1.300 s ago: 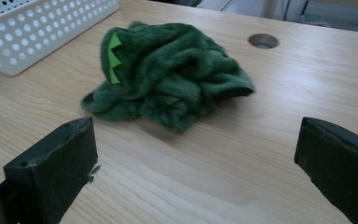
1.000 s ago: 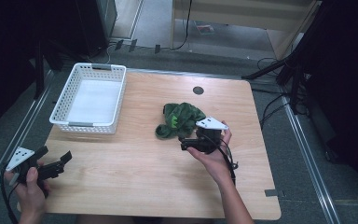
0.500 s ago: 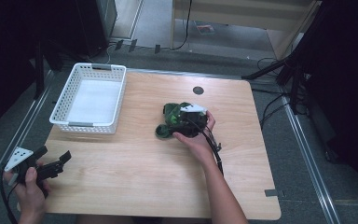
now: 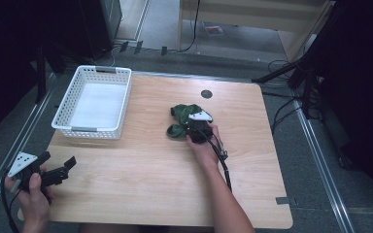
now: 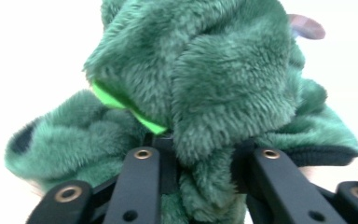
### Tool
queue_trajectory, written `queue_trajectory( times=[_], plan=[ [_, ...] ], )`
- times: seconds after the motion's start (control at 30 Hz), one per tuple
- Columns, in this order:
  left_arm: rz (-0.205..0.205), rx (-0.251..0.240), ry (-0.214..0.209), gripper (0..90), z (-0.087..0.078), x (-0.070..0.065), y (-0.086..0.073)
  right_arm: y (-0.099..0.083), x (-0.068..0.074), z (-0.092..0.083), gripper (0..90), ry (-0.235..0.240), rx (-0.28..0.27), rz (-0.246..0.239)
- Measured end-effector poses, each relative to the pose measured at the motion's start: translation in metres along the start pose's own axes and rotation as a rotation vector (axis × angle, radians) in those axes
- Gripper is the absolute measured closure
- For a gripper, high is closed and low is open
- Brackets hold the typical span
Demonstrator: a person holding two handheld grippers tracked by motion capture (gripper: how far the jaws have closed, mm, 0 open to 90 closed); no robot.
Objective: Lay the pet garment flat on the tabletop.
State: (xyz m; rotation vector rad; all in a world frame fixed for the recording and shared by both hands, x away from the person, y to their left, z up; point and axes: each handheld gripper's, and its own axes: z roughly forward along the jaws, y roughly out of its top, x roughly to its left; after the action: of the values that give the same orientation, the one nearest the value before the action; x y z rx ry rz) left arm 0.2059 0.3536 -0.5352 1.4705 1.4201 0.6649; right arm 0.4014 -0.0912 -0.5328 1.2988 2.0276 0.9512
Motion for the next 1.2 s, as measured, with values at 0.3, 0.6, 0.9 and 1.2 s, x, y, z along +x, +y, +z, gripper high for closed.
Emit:
queue_trajectory(
  times=[0.3,0.6,0.9,1.2],
  plan=[
    [0.085,-0.008,-0.13,0.0,0.006,-0.055,0.025,0.019,0.009,-0.07,75.6,0.118,-0.133,0.006],
    [0.175,-0.003,-0.263,0.0,0.024,-0.119,0.043,-0.015,0.035,-0.148,75.0,0.227,-0.161,-0.06],
    [0.196,0.036,-0.345,0.0,0.045,-0.15,0.032,-0.075,0.061,-0.162,66.8,0.323,-0.087,-0.132],
    [0.179,0.055,-0.357,0.0,0.046,-0.145,0.023,-0.091,0.06,-0.171,22.9,0.346,-0.089,-0.117]
  ],
)
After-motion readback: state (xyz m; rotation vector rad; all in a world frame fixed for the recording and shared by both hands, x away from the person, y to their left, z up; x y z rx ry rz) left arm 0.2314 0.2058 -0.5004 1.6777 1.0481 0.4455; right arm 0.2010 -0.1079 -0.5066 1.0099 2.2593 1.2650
